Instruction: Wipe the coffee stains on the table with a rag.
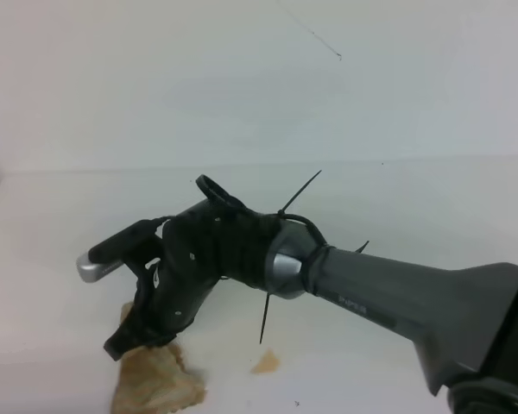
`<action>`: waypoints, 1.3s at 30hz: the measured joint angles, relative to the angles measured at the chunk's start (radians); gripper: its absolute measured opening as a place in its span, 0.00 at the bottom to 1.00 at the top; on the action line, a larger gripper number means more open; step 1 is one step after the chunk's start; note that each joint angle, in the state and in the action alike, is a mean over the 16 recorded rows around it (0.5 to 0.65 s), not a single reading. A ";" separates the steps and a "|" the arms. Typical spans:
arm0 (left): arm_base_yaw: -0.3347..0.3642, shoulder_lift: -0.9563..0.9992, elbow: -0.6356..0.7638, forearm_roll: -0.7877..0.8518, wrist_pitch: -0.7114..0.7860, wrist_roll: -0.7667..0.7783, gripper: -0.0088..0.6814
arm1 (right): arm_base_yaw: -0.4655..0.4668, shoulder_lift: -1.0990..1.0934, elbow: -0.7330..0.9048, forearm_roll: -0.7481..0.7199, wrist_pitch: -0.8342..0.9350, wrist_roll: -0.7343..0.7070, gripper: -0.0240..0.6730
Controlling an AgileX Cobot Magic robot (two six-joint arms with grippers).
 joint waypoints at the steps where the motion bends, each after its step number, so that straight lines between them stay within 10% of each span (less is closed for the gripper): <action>1: 0.000 0.000 0.000 0.000 0.000 0.000 0.01 | 0.004 -0.015 0.016 0.000 -0.019 0.002 0.07; 15: 0.000 0.000 0.000 0.000 0.000 0.000 0.01 | 0.015 -0.201 0.373 0.003 -0.270 -0.025 0.06; 39: 0.000 0.000 0.000 0.000 0.000 0.000 0.01 | -0.158 -0.261 0.607 -0.043 -0.108 -0.022 0.07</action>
